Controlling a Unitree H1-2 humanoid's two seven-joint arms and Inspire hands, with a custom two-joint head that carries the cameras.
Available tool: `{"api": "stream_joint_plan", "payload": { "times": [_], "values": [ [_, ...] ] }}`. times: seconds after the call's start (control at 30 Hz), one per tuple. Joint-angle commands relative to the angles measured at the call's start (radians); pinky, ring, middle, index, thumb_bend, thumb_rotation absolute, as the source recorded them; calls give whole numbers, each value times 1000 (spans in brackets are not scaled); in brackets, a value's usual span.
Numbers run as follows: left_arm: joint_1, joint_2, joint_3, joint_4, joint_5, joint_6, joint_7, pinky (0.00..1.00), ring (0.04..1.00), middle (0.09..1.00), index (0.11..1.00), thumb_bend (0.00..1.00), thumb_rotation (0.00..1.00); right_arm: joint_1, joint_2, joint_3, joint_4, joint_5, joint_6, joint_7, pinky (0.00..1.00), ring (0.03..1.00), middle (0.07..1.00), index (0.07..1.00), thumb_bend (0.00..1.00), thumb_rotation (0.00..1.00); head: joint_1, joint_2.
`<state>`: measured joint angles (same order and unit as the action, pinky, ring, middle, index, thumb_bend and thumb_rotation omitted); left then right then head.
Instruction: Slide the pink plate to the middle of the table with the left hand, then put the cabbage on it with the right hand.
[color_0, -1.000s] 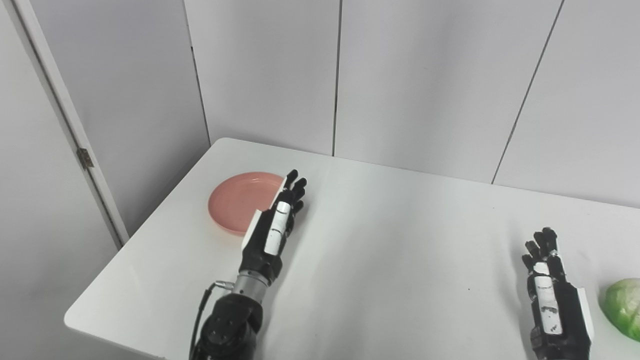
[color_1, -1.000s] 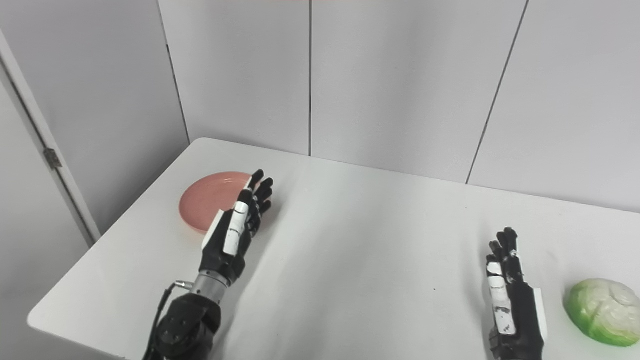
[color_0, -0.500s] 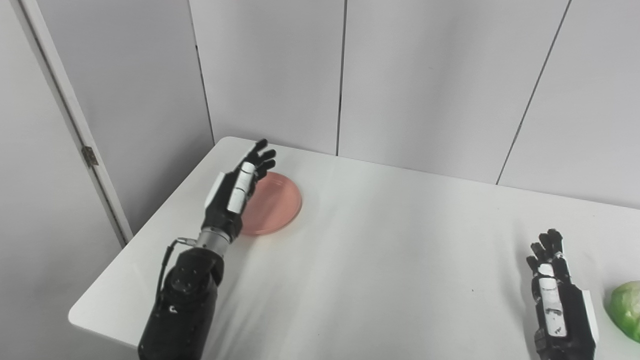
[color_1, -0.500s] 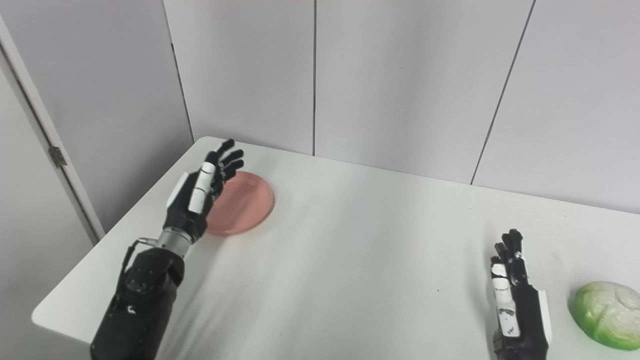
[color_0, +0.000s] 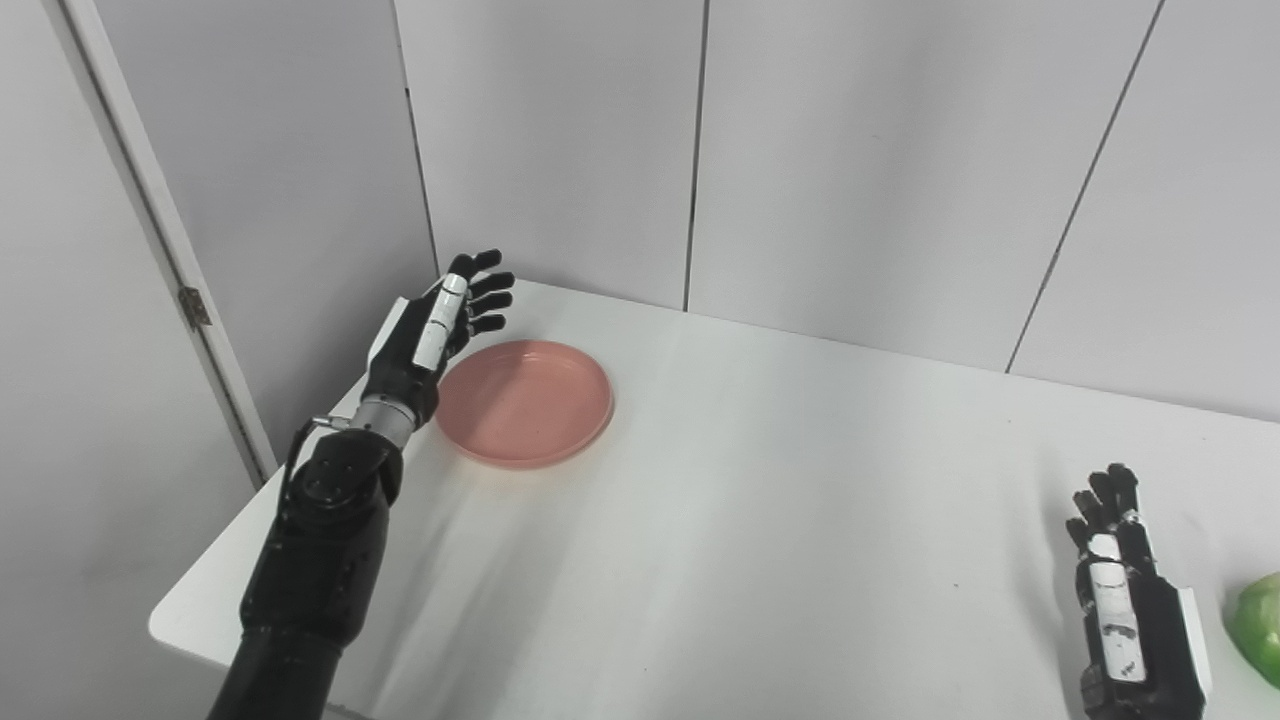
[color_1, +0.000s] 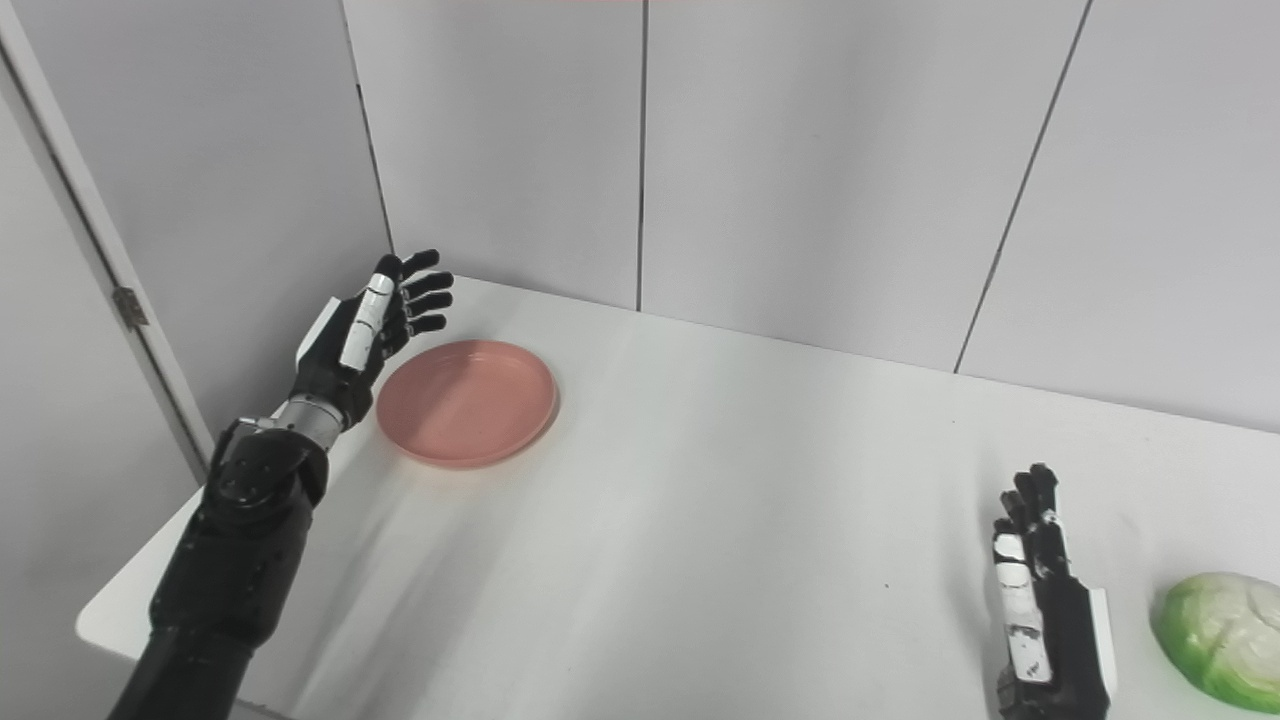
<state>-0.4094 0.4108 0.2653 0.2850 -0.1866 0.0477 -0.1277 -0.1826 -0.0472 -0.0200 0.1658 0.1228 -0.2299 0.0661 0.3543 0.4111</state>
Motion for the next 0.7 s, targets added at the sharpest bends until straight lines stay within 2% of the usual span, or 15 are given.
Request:
{"api": "stream_joint_plan", "payload": {
  "times": [0.0, 0.1, 0.27, 0.47, 0.67],
  "values": [
    [-60, 43, 9, 15, 4, -58, -1, 809, 831, 833, 837, 741, 1000, 76, -4, -10, 60, 3, 8, 3, 1000, 984, 982, 990, 558, 836, 2, 3],
    [-80, 58, 6, 74, 22, -95, 2, 825, 831, 826, 829, 750, 1000, 74, -4, -11, 62, 6, 10, 5, 1000, 985, 983, 993, 564, 835, 4, 1],
    [-137, 78, 11, 247, 18, -184, -10, 833, 832, 821, 827, 746, 1000, 74, -8, -10, 68, 1, -4, 6, 1000, 987, 983, 994, 565, 833, 5, -3],
    [-205, 89, 11, 462, 8, -294, -26, 842, 831, 815, 821, 745, 1000, 82, -7, -13, 56, 8, 4, 6, 1000, 979, 978, 990, 571, 825, 6, -2],
    [-254, 89, -2, 616, 23, -371, -18, 845, 845, 826, 832, 737, 1000, 87, -9, -12, 52, 7, 3, 6, 1000, 975, 973, 987, 572, 835, 4, -1]
  ]
}}
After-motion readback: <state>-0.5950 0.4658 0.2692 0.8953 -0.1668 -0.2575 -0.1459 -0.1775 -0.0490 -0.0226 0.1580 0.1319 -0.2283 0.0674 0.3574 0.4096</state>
